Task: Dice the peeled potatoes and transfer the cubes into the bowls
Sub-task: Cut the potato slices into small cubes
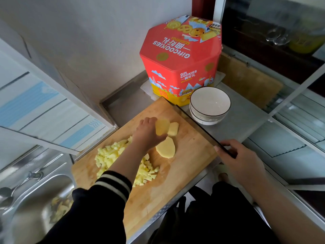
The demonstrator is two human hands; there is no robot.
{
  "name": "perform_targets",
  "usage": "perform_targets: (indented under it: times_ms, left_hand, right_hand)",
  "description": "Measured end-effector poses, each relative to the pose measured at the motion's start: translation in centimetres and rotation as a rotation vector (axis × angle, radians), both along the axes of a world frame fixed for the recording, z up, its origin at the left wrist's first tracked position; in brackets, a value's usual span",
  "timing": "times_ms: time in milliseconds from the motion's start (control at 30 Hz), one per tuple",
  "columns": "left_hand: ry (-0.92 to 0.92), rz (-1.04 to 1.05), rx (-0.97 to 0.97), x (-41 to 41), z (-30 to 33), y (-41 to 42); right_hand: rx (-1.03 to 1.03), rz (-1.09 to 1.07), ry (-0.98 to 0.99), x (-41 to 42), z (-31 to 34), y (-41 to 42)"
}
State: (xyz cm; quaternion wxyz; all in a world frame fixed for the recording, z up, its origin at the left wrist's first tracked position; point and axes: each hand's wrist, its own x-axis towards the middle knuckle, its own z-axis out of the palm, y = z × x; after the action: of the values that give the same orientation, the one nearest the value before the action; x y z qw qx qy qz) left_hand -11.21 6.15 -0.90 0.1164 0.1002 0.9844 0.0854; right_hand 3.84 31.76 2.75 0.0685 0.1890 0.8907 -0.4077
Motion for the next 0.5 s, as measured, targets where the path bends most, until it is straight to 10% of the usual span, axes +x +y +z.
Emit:
perform_targets:
  times_ms: [500]
  left_hand:
    - [-0.135, -0.616, -0.48, 2.2, -1.8, 0.8]
  right_hand:
    - [-0.021, 0.085, 0.011, 0.1, -0.1, -1.2]
